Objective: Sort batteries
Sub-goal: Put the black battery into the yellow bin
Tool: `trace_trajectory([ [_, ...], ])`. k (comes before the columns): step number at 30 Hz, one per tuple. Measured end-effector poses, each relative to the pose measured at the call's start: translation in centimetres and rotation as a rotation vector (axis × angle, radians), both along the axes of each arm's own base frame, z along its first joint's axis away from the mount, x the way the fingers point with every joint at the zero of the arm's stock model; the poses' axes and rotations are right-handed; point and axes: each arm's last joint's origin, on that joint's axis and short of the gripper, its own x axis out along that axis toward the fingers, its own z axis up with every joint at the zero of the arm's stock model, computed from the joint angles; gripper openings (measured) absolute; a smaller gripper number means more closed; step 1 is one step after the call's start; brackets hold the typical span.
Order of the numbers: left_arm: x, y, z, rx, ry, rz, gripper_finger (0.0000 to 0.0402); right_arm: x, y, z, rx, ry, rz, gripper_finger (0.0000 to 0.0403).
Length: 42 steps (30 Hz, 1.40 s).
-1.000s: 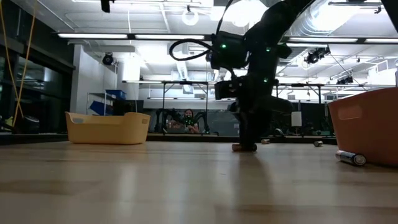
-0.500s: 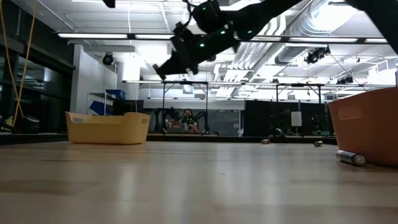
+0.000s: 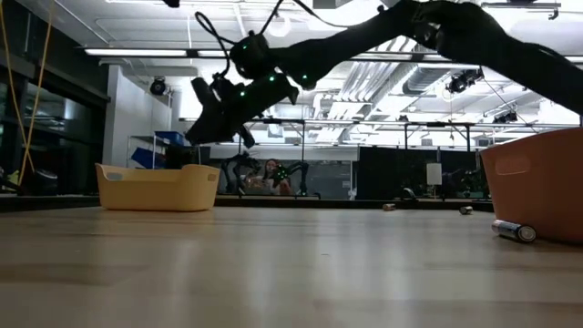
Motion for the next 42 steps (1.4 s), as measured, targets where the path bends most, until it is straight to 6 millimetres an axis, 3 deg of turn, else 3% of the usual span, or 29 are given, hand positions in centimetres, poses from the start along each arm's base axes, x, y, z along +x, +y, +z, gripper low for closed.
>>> trace_trajectory([
  [6, -0.6, -0.3, 0.4, 0.043, 0.001, 0.000, 0.0248, -0.5, -2.1, 0.7, 0.057, 0.065, -0.033, 0.0171],
  [10, -1.3, -0.4, 0.7, 0.051, -0.017, 0.007, 0.0248, -2.1, -4.2, 2.7, 0.031, 0.139, 0.020, 0.0220],
  [14, -2.0, -0.7, 1.0, 0.089, -0.018, 0.007, 0.0248, -6.1, -5.6, 5.8, -0.021, 0.251, 0.026, 0.0229],
  [17, -2.4, -0.7, 1.1, 0.105, -0.006, 0.025, 0.0248, -9.7, -6.7, 7.1, -0.050, 0.401, 0.002, 0.0224],
  [19, -2.6, -0.7, 1.2, 0.107, -0.007, 0.034, 0.0248, -11.9, -7.5, 6.9, -0.012, 0.467, -0.041, 0.0220],
  [24, -2.7, -0.4, 1.1, 0.102, -0.005, 0.046, 0.0248, -18.8, -7.7, 5.2, 0.084, 0.580, -0.234, 0.0210],
  [28, -2.7, -0.2, 1.1, 0.099, -0.001, 0.061, 0.0248, -24.9, -7.9, 4.0, 0.141, 0.519, -0.643, 0.0206],
  [31, -2.6, 0.1, 1.0, 0.093, 0.006, 0.072, 0.0248, -28.1, -9.0, 2.8, 0.262, 0.453, -0.904, 0.0204],
  [33, -2.6, 0.2, 0.9, 0.078, 0.010, 0.073, 0.0248, -29.1, -9.6, 1.5, 0.341, 0.455, -0.989, 0.0202],
  [42, -2.6, 0.5, 0.7, 0.031, 0.005, 0.058, 0.0248, -28.7, -10.5, -4.1, 0.505, 0.598, -1.151, 0.0201],
])
